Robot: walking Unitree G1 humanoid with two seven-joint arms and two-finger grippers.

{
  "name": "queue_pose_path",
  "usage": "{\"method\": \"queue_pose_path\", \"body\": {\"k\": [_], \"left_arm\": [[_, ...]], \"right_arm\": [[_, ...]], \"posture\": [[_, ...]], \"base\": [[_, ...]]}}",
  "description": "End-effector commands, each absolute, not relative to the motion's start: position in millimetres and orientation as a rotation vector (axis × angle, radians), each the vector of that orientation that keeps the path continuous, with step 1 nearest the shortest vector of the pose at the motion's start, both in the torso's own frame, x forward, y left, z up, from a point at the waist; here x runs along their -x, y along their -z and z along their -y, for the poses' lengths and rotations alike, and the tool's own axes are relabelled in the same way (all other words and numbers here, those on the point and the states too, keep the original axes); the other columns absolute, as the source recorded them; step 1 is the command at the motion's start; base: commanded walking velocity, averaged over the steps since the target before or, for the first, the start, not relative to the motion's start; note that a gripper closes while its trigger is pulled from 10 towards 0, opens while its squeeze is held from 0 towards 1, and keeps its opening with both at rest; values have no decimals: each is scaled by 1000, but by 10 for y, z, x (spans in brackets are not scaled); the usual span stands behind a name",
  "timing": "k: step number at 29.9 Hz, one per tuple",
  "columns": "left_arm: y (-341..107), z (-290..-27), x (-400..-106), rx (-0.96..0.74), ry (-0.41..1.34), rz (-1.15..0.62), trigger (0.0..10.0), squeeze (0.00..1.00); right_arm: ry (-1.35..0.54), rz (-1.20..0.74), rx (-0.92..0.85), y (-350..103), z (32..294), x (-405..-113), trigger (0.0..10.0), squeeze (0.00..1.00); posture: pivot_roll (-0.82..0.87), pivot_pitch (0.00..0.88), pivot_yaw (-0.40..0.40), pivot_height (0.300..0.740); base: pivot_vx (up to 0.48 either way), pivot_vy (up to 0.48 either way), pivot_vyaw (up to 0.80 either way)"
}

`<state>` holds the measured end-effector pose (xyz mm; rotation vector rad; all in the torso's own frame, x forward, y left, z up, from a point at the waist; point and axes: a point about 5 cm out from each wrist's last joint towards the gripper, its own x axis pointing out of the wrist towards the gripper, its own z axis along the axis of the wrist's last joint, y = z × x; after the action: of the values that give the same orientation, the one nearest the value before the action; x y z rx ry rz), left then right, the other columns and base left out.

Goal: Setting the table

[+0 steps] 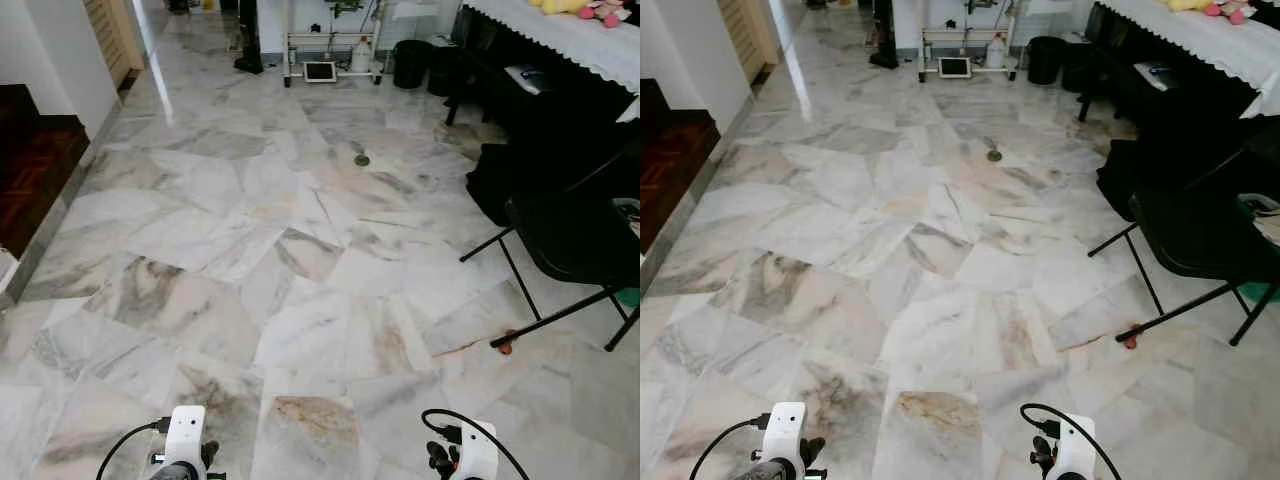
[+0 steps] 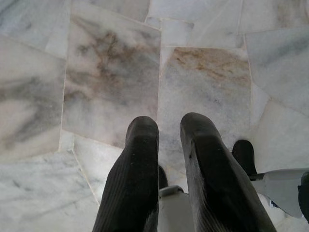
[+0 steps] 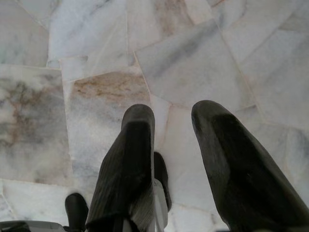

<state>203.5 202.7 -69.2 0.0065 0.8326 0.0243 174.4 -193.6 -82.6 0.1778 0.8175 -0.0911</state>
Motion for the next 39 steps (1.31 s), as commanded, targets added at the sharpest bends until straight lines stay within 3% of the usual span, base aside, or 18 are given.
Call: {"method": "queue_pose_path", "body": {"k": [1,11,25,39], "left_arm": [[685,-2070,-2038,-1,-32,-837,10000,0],[694,-2047,-2029,-80,11,-846,10000,0],[702,-2107,-1993,-74,8,-855,10000,0],[699,-2086,-2005,-57,9,-852,10000,0]], "right_arm": [[93,-827,-176,834,1928,-1735,10000,0],[91,-828,-181,837,1892,-1743,10000,0],[95,-831,-175,842,1895,-1730,10000,0],[93,-833,-174,844,1882,-1731,10000,0]], "posture": [[62,0,-15,740],[62,0,-10,740],[62,0,-12,740],[63,0,-12,740]], "base": [[0,0,-631],[0,-78,-634],[0,-207,-634],[0,0,-633]]}}
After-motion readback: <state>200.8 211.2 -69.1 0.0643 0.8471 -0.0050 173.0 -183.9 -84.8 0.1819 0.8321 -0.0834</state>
